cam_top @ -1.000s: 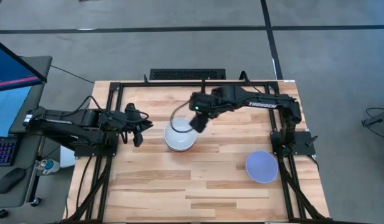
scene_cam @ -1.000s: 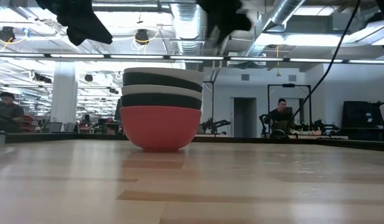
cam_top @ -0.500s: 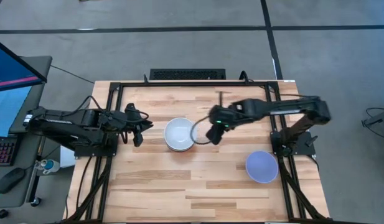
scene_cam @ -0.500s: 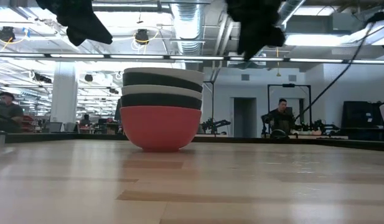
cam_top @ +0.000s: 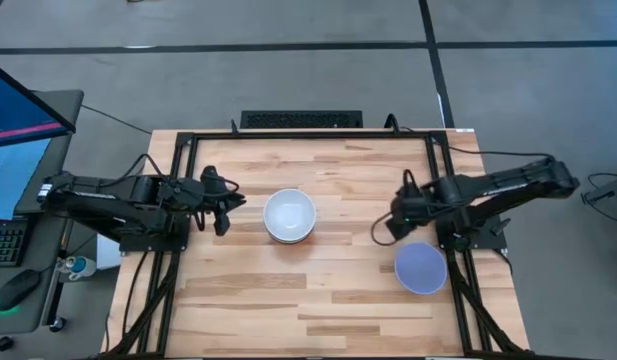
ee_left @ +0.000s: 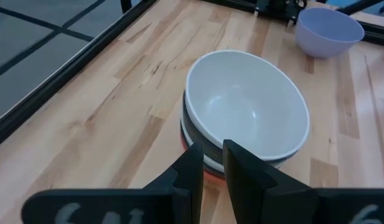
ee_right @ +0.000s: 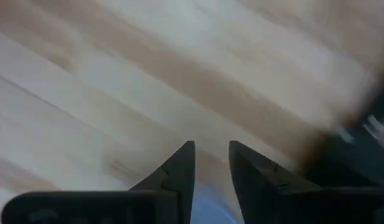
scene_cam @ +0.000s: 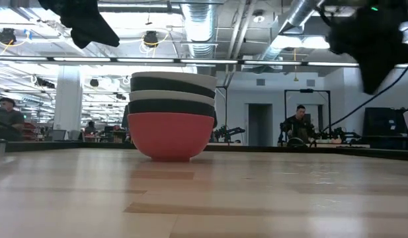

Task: Nest bowls inside each other
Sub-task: Stack the light blue bowl on the white bowl

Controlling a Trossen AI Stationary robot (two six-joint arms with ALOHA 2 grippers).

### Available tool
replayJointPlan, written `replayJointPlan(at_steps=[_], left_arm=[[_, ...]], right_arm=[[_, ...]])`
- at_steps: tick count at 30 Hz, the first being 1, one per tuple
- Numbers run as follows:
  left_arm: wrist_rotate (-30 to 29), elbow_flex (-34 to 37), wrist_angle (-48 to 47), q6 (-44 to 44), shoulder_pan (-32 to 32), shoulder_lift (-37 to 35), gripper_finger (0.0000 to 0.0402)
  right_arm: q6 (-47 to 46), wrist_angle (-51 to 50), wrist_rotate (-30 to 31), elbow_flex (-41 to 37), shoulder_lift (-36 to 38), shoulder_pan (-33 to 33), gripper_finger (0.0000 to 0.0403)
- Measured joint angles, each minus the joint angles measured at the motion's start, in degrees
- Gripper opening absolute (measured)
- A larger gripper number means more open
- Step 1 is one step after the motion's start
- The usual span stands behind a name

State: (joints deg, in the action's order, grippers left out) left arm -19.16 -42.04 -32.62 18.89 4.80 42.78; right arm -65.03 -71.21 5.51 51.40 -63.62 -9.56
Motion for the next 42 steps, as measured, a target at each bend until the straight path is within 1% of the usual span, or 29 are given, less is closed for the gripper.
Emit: replayJointPlan(at_steps=[3,7,10,17,19,23,24,29,37,42], left_arm=[[-0.22,0.0,-0.03,1.21,-0.02,0.0,0.0053],[-1.12,0.0,0.0,1.97,0.0,0.33,0.0053],[-2.49,0.02,-0.25,3.33,-0.02,1.06,0.0053],[-2.51,0.02,1.01,4.38,0.02,4.65,0.0053],[-2.25,0.04,2.05,4.31,0.01,5.56,0.0053],[-0.23,0.04,8.33,2.58,-0.02,6.55,0.0053],[0.2,0.02,10.33,2.02,0.0,6.75,0.0053],[0.36,0.02,12.33,1.36,-0.07,6.69,0.0053],[0.41,0.02,12.58,3.2,0.32,6.71,0.0053],[0.35,0.02,12.66,3.8,1.24,6.71,0.0053]], right_arm=[[-2.32,-4.23,-3.84,-1.94,2.12,-2.39,0.0124],[-5.33,-5.27,-5.38,-3.18,5.5,-5.89,0.0123],[-7.79,-5.55,-7.89,-3.53,7.4,-9.39,0.0124],[-15.06,-10.41,-8.27,-3.64,8.21,-19.51,0.0135],[-16.71,-9.49,-8.35,-4.61,8.23,-21.42,0.0137],[-20.39,-2.22,-9.81,-9.77,8.19,-23.9,0.0139],[-21.05,-0.15,-9.76,-10.85,8.17,-24.4,0.0139],[-22.08,0.88,-6.45,-10.45,7.46,-25.32,0.0137],[-21.66,0.56,-6.9,-10.89,6.94,-25.34,0.0139],[-21.69,0.53,-6.9,-10.89,3.73,-25.34,0.0142]])
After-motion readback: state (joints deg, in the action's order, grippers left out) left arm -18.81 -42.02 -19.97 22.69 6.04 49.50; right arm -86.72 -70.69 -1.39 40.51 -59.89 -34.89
